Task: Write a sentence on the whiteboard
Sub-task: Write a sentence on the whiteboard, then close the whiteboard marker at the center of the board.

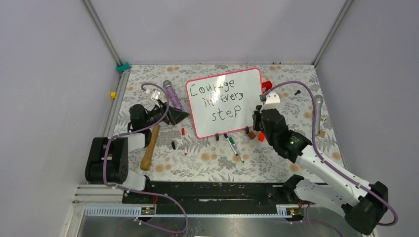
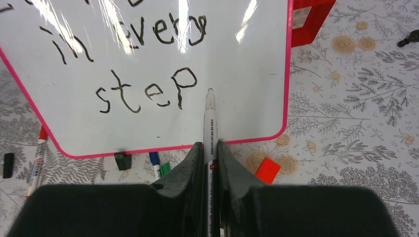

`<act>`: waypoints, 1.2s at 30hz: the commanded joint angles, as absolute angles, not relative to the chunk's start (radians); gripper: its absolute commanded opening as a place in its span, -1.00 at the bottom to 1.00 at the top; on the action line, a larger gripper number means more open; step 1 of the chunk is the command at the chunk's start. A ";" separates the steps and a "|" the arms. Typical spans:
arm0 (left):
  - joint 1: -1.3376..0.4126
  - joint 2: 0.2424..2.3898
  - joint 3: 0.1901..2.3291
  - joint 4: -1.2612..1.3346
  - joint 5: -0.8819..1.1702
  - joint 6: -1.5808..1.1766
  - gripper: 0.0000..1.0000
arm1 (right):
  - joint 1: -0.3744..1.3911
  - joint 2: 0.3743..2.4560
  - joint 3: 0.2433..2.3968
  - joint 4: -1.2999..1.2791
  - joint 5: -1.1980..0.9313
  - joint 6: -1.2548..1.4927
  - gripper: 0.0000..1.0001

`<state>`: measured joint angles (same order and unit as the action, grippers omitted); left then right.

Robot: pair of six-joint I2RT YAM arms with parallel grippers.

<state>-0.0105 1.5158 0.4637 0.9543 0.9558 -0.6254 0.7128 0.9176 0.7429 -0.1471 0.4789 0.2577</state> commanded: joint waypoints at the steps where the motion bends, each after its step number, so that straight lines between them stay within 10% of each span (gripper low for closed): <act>1: -0.005 1.358 0.447 0.789 0.826 -0.550 0.97 | 0.699 0.972 0.807 -0.220 0.507 0.272 -1.00; 8: -0.008 1.005 0.436 0.304 0.399 -0.478 0.98 | 0.696 0.950 0.800 -0.210 0.495 0.289 -1.00; 16: -0.001 0.704 0.113 0.637 0.155 -0.907 0.98 | 0.687 0.906 0.815 -0.233 0.481 0.282 -1.00; 22: -0.061 0.543 0.435 -0.116 -0.110 -0.766 0.98 | 0.686 0.892 0.882 -0.338 0.393 0.287 -1.00; 36: -0.110 0.897 0.718 -0.586 0.143 -0.609 0.58 | 0.686 0.813 0.929 -0.472 0.256 0.248 -1.00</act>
<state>-0.0849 0.8856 0.6594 -0.4400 0.0940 -0.6674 0.6918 0.8513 0.8856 -0.4484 0.3004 0.2726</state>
